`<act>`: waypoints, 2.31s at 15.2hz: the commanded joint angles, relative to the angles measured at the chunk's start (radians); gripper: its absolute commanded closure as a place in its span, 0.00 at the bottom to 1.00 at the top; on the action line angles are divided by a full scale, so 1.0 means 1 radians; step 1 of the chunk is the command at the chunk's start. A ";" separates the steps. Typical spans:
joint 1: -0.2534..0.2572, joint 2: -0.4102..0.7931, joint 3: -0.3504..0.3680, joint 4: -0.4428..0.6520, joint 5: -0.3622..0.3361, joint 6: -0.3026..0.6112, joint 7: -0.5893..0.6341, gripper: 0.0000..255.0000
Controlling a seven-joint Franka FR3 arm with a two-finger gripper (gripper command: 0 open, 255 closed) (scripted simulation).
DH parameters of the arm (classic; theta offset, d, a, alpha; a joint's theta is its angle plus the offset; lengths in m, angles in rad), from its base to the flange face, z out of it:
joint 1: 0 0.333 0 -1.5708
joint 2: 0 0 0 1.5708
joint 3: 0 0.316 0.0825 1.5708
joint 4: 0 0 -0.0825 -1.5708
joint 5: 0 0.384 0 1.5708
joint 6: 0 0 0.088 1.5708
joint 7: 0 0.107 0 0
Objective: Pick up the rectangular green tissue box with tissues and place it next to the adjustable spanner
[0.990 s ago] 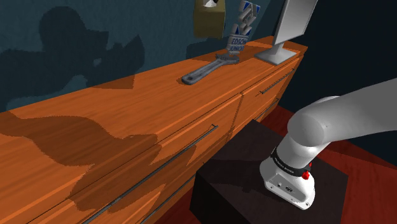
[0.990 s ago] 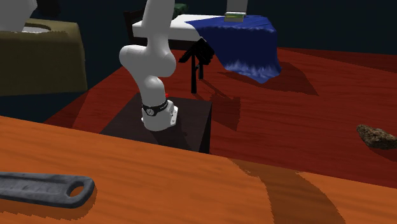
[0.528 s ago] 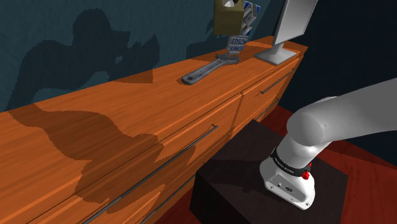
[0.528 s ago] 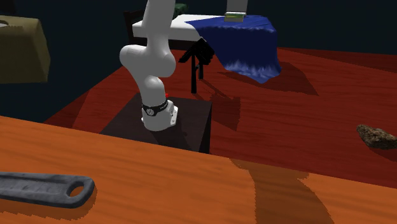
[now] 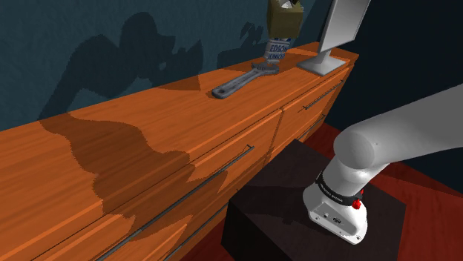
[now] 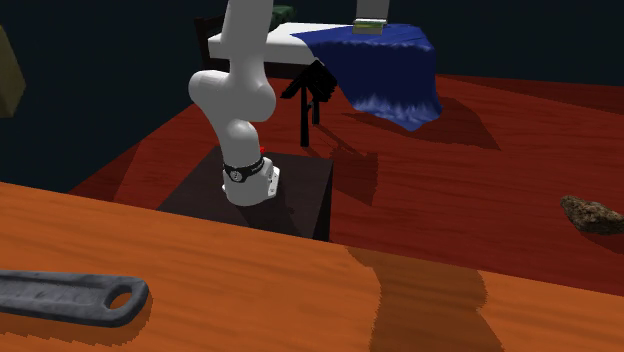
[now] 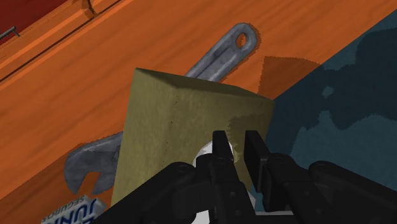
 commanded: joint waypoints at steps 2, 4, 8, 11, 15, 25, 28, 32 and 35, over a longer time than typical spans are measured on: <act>-0.013 0.042 -0.072 0.048 -0.014 -0.029 -0.079 1.00; -0.019 0.076 -0.115 0.084 -0.018 -0.045 -0.126 1.00; -0.031 0.157 -0.204 0.170 -0.018 -0.080 -0.223 1.00; -0.039 0.232 -0.274 0.251 -0.006 -0.112 -0.299 1.00; -0.051 0.285 -0.326 0.281 0.008 -0.114 -0.366 1.00; -0.061 0.224 -0.309 0.086 -0.015 0.023 -0.393 1.00; -0.064 0.212 -0.307 0.034 -0.018 0.062 -0.403 1.00; -0.068 0.198 -0.305 -0.032 -0.022 0.113 -0.416 1.00; -0.070 0.190 -0.304 -0.079 -0.023 0.151 -0.427 1.00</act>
